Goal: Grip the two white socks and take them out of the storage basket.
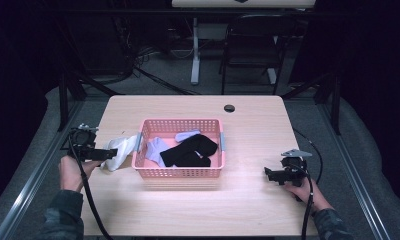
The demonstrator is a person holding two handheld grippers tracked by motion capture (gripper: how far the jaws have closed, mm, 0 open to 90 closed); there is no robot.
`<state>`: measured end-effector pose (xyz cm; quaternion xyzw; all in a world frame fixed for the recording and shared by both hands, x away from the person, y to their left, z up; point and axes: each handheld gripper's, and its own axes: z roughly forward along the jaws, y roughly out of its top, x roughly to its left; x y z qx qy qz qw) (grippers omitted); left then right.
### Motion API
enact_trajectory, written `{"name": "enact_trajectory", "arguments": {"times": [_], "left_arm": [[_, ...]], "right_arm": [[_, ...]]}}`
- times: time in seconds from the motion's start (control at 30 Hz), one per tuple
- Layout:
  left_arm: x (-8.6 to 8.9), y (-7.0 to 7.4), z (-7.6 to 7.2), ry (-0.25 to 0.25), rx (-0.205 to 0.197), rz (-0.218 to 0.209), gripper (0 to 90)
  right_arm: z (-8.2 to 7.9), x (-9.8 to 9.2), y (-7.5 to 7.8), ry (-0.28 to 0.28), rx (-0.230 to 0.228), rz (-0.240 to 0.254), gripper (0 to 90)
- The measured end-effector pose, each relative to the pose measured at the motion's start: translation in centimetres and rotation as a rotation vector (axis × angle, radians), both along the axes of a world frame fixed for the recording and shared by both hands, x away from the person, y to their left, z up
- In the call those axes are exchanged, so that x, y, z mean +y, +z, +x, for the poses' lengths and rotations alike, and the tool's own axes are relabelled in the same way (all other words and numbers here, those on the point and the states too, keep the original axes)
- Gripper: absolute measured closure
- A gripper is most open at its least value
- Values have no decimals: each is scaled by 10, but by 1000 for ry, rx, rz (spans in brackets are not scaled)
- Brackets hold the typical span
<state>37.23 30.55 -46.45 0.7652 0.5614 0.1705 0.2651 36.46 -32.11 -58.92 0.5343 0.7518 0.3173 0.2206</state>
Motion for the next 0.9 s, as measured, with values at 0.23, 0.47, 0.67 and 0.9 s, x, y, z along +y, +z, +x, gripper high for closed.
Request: {"name": "enact_trajectory", "arguments": {"times": [0.23,0.47,0.67,0.9], "left_arm": [[6,-7,-16,35,-10,5,46],[7,-24,-28,52,-2,12,2],[9,-35,-38,59,-3,2,2],[7,-46,-45,64,-2,-9,1]], "right_arm": [[0,0,0,0,0,1,0],[-1,0,0,-2,0,1,0],[-1,0,0,-3,0,1,0],[-1,0,0,-3,0,1,0]]}}
